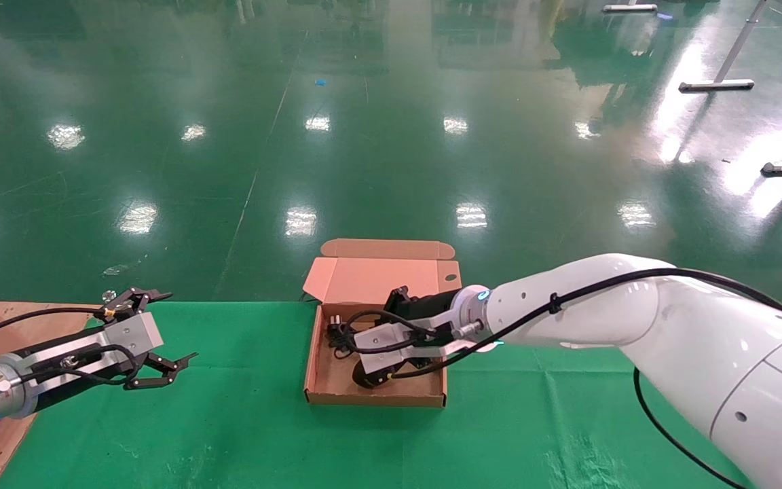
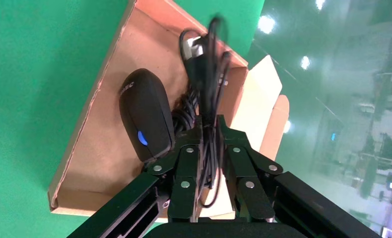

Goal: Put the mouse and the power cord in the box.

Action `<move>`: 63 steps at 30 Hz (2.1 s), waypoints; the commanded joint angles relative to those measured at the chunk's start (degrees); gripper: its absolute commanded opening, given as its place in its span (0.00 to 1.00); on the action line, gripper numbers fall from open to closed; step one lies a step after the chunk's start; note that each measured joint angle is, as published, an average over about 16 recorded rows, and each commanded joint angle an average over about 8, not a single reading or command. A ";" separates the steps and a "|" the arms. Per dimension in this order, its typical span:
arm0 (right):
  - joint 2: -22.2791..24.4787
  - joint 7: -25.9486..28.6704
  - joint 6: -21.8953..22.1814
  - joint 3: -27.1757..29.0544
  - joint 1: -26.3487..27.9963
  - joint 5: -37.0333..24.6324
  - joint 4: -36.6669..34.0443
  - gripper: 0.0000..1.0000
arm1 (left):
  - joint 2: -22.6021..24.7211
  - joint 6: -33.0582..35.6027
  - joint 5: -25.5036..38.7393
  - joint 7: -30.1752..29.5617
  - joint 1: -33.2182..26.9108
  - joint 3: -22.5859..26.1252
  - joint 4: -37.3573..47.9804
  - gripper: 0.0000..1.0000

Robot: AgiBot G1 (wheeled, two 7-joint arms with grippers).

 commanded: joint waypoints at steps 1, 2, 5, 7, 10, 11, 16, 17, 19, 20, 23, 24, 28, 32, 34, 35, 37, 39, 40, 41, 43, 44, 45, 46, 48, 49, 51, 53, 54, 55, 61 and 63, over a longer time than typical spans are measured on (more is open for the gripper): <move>0.00 -0.02 -0.03 0.11 0.04 -0.03 -0.04 1.00 | 0.02 -0.02 0.03 0.00 -0.04 0.02 0.03 1.00; -0.01 -0.02 -0.09 0.19 0.04 -0.04 -0.01 1.00 | 0.00 0.00 0.03 0.00 -0.05 0.00 0.03 1.00; -0.01 -0.04 -0.25 0.37 0.05 -0.06 0.08 1.00 | -0.07 0.05 0.02 0.01 -0.06 -0.03 0.03 1.00; -0.01 -0.05 -0.37 0.51 0.07 -0.07 0.14 1.00 | -0.12 0.09 0.01 0.02 -0.08 -0.05 0.02 1.00; 0.14 0.05 -0.63 0.83 -0.05 0.05 0.32 1.00 | -0.17 0.13 -0.02 0.01 -0.09 -0.08 -0.01 1.00; 0.29 0.16 -0.81 1.08 -0.18 0.19 0.47 1.00 | -0.21 0.23 -0.05 -0.12 -0.06 -0.13 -0.12 1.00; 2.43 1.73 -3.08 4.13 -1.92 2.13 2.34 1.00 | -0.76 1.98 -0.63 -2.61 0.50 -1.16 -2.17 1.00; 3.08 2.21 -3.77 5.06 -2.45 2.72 2.90 1.00 | -0.95 2.59 -0.83 -3.48 0.69 -1.52 -2.88 1.00; 4.52 3.27 -5.30 7.12 -3.62 4.04 4.16 1.00 | -1.37 3.95 -1.28 -5.44 1.12 -2.33 -4.50 1.00; 5.25 3.81 -6.07 8.16 -4.22 4.70 4.80 1.00 | -1.58 4.65 -1.51 -6.43 1.34 -2.74 -5.31 1.00; 7.42 5.41 -8.36 11.25 -5.98 6.67 6.68 1.00 | -2.22 6.70 -2.18 -9.37 1.99 -3.95 -7.72 1.00; 8.13 5.93 -9.11 12.26 -6.55 7.32 7.29 1.00 | -2.42 7.37 -2.40 -10.33 2.20 -4.34 -8.51 1.00; 11.03 8.07 -12.17 16.39 -8.91 9.96 9.82 1.00 | -3.27 10.11 -3.30 -14.26 3.07 -5.96 -11.75 1.00; 13.93 10.20 -15.24 20.53 -11.27 12.60 12.34 1.00 | -4.12 12.86 -4.21 -18.20 3.94 -7.59 -14.98 1.00; 15.37 11.26 -16.77 22.58 -12.44 13.91 13.59 1.00 | -4.54 14.22 -4.66 -20.15 4.37 -8.39 -16.59 1.00; 16.11 11.80 -17.54 23.62 -13.03 14.57 14.23 1.00 | -4.75 14.92 -4.88 -21.14 4.59 -8.80 -17.40 1.00; 17.54 12.86 -19.06 25.67 -14.20 15.88 15.48 1.00 | -5.17 16.28 -5.33 -23.10 5.02 -9.60 -19.00 1.00; 18.99 13.93 -20.59 27.73 -15.38 17.19 16.74 1.00 | -5.60 17.64 -5.78 -25.05 5.46 -10.41 -20.61 1.00; 19.72 14.47 -21.36 28.77 -15.97 17.86 17.37 1.00 | -5.81 18.34 -6.01 -26.05 5.68 -10.82 -21.43 1.00; 20.45 15.01 -22.14 29.82 -16.57 18.53 18.01 1.00 | -6.02 19.03 -6.23 -27.04 5.90 -11.23 -22.25 1.00; 21.89 16.07 -23.66 31.87 -17.74 19.84 19.26 1.00 | -6.44 20.39 -6.68 -28.99 6.33 -12.03 -23.85 1.00; 22.63 16.61 -24.44 32.92 -18.33 20.51 19.90 1.00 | -6.66 21.09 -6.91 -29.99 6.55 -12.44 -24.67 1.00; 23.33 17.13 -25.18 33.92 -18.91 21.15 20.52 1.00 | -6.87 21.76 -7.13 -30.95 6.76 -12.84 -25.46 1.00; 24.07 17.67 -25.96 34.97 -19.50 21.82 21.15 1.00 | -7.08 22.45 -7.36 -31.94 6.98 -13.25 -26.27 1.00; 25.51 18.73 -27.48 37.02 -20.68 23.13 22.41 1.00 | -7.50 23.82 -7.81 -33.90 7.41 -14.06 -27.88 1.00; 26.24 19.27 -28.26 38.07 -21.27 23.80 23.05 1.00 | -7.72 24.51 -8.04 -34.89 7.63 -14.47 -28.70 1.00; 27.68 20.33 -29.78 40.12 -22.44 25.11 24.30 1.00 | -8.14 25.87 -8.48 -36.85 8.06 -15.27 -30.30 1.00; 29.15 21.41 -31.33 42.21 -23.64 26.44 25.57 1.00 | -8.56 27.26 -8.94 -38.84 8.50 -16.09 -31.94 1.00; 29.86 21.93 -32.08 43.22 -24.21 27.08 26.19 1.00 | -8.77 27.93 -9.16 -39.79 8.71 -16.48 -32.73 1.00; 30.58 22.47 -32.85 44.26 -24.80 27.75 26.82 1.00 | -8.98 28.62 -9.39 -40.78 8.93 -16.89 -33.54 1.00; 34.93 25.67 -37.44 50.44 -28.33 31.70 30.60 1.00 | -10.25 32.73 -10.73 -46.67 10.23 -19.32 -38.37 1.00; 36.36 26.73 -38.96 52.49 -29.50 33.00 31.85 1.00 | -10.67 34.09 -11.18 -48.62 10.66 -20.12 -39.98 1.00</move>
